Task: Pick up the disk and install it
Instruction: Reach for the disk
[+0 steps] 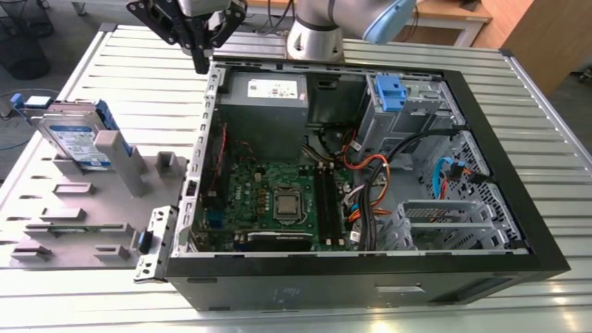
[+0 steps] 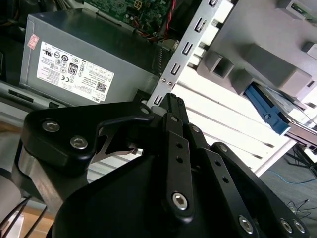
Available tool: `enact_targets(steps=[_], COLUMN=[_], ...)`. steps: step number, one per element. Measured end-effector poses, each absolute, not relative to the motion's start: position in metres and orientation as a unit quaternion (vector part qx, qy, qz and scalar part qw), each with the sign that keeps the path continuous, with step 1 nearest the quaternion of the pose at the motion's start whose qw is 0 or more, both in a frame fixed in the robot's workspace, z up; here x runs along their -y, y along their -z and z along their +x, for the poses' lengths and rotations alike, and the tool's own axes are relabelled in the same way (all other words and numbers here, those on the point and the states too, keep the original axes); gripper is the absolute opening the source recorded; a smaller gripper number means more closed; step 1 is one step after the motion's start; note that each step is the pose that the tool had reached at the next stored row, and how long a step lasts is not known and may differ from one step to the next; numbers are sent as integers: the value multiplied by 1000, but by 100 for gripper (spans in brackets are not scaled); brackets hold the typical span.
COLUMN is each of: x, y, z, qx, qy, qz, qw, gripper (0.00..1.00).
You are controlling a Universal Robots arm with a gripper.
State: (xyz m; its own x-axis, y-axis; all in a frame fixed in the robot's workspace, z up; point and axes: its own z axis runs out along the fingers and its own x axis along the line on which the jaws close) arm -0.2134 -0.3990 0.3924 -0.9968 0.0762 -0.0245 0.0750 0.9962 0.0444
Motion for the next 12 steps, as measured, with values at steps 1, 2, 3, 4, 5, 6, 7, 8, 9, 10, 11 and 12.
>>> enact_targets(steps=[1,2,3,4,5,6,7,8,9,10,11,12], x=[399,399,399,399,399,399,399,399,399,399,399,399], y=[-392,-392,-392,-392,-392,-392,-392,-392,-392,-392,-392,-392], z=[-215,-216,-217,-218,-220,-221,-223,-224,-226,-227,-229,-231], qx=[-999,-999,-999,-999,-999,-999,-999,-999,-999,-999,-999,-999], qy=[-22,-22,-22,-22,-22,-22,-22,-22,-22,-22,-22,-22], qz=[38,38,38,38,38,38,38,38,38,38,38,38], qw=[13,13,13,13,13,13,13,13,13,13,13,13], gripper=[11,11,11,11,11,11,11,11,11,11,11,11])
